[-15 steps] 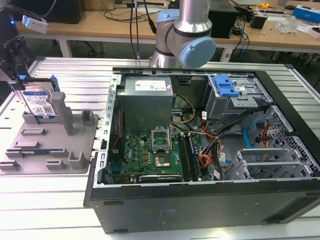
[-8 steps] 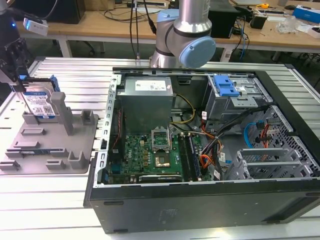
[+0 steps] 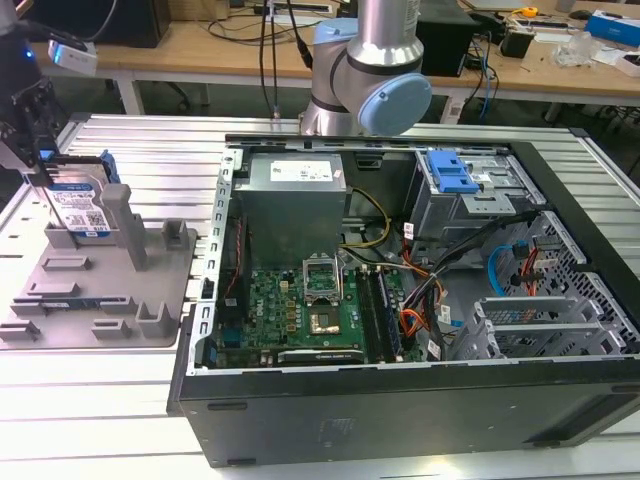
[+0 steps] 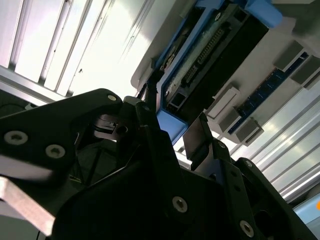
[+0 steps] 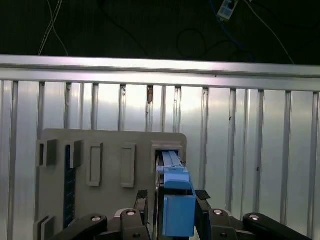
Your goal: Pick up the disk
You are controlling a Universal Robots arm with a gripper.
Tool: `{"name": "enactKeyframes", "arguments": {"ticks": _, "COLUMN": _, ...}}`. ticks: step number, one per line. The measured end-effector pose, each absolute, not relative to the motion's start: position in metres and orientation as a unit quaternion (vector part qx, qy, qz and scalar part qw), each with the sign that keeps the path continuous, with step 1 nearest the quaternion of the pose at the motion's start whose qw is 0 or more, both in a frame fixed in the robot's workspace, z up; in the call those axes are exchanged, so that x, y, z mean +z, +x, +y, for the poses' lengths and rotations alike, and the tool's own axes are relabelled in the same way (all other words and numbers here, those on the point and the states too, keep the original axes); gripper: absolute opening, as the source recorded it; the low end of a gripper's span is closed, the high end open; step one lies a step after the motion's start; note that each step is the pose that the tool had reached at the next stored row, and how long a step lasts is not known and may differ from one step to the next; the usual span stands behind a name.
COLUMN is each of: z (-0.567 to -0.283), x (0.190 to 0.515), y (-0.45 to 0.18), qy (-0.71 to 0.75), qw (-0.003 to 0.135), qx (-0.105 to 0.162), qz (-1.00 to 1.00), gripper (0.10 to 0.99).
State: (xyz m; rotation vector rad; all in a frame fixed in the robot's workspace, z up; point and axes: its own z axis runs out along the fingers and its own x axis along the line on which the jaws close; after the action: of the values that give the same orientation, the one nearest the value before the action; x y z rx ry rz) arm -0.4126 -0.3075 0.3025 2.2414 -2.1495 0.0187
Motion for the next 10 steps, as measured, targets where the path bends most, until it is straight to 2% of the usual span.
{"name": "enactKeyframes", "arguments": {"ticks": 10, "z": -0.3076, "x": 0.2994, "y": -0.4124, "qy": 0.722, "qw": 0.018, "qx": 0.006, "qz": -0.692, "gripper": 0.482}}
